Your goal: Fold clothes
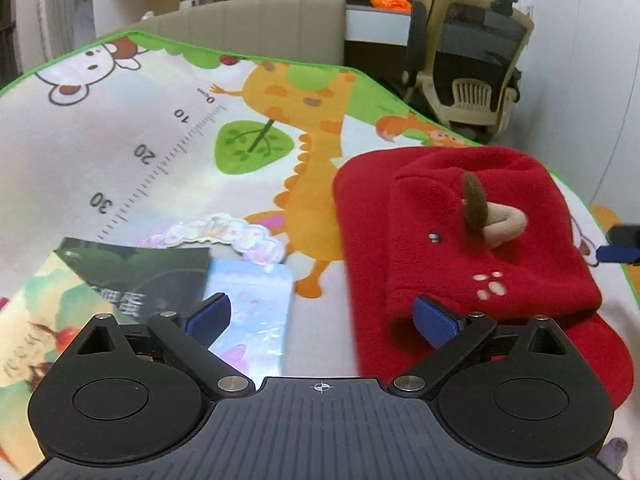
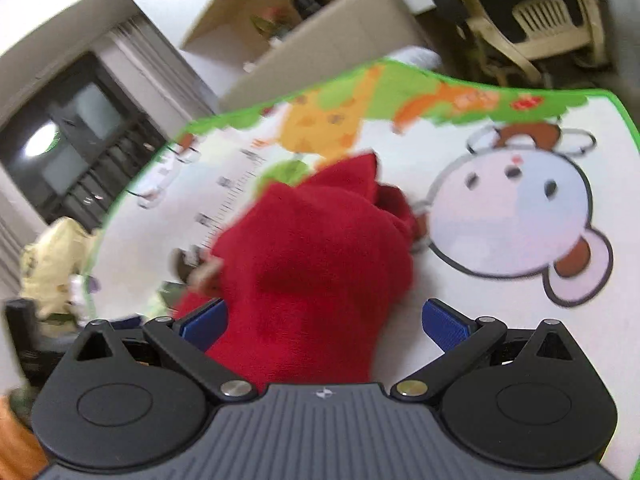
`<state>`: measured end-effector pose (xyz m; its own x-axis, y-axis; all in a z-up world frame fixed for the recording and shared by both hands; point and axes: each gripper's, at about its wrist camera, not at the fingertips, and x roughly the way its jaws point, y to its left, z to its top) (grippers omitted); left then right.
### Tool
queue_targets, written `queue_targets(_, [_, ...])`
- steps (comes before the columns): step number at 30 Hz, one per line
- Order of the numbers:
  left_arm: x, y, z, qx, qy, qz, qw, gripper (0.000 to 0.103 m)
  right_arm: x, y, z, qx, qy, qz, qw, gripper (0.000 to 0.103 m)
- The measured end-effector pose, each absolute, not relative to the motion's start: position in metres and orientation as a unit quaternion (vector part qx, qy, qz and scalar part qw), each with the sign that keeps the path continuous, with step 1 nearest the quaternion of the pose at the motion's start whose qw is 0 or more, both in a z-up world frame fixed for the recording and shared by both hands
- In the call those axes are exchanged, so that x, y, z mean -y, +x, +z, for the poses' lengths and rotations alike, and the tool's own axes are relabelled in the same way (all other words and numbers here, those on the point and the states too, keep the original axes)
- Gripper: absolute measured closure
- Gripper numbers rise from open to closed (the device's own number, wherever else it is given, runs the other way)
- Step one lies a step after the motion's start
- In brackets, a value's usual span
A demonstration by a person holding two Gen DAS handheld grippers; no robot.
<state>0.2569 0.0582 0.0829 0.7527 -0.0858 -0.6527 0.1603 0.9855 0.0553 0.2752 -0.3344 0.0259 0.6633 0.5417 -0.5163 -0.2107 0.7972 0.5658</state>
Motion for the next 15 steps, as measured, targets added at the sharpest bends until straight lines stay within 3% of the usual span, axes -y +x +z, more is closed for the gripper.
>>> queue_targets(6, [-0.124,0.248,0.122,-0.247,0.220,0.167,0.929,0.001,0.317,0.272,0.002,-0.350,0.185,0.200,0.896,0.000])
queue_targets(8, [-0.137,0.254,0.127,-0.243,0.226,0.177,0.926,0.001,0.316,0.273,0.003,-0.343,0.186,0.198,0.899,0.000])
queue_targets(10, [-0.142,0.262,0.130,-0.255,0.166,0.126,0.944,0.001,0.316,0.275,0.007,-0.336,0.190,0.196,0.901,0.000])
queue_targets(12, [-0.145,0.275,0.126,-0.292,0.022,0.000,0.956,0.001,0.316,0.276,0.012,-0.329,0.194,0.195,0.903,0.000])
queue_targets(15, [-0.131,0.307,0.089,-0.355,-0.196,-0.167,0.899,0.001,0.316,0.280,0.020,-0.321,0.208,0.194,0.903,0.000])
